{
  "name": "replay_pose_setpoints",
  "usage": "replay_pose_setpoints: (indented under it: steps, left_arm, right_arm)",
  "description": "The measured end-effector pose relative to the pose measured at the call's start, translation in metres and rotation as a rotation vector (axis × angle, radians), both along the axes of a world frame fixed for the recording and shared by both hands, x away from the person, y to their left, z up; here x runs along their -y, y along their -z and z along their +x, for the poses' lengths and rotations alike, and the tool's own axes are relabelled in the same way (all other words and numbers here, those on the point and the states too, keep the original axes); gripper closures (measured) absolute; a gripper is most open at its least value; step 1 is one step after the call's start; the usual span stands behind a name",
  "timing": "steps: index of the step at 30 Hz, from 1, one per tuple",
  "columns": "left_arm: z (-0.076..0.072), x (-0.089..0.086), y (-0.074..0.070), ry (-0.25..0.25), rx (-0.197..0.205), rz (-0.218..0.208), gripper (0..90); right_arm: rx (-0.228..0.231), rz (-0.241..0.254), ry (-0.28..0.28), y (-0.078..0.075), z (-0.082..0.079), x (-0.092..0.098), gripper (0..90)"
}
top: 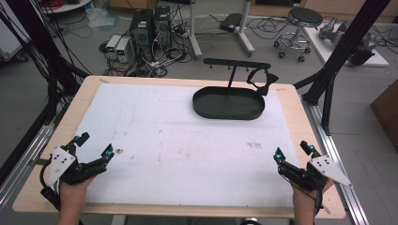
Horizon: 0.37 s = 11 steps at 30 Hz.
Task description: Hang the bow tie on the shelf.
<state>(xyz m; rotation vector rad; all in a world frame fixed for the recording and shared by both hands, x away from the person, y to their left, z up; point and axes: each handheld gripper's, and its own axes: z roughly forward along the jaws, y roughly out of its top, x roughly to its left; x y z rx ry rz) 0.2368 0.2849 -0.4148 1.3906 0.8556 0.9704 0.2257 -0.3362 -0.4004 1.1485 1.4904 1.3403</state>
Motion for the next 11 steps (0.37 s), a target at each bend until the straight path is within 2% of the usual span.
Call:
replay_pose_setpoints:
  steps: [11]
  left_arm:
    - [-0.0008, -0.0008, -0.0026, 0.000, 0.006, -0.002, 13.2]
  right_arm:
    - [-0.004, -0.004, -0.007, -0.0008, 0.0007, -0.0021, 11.4]
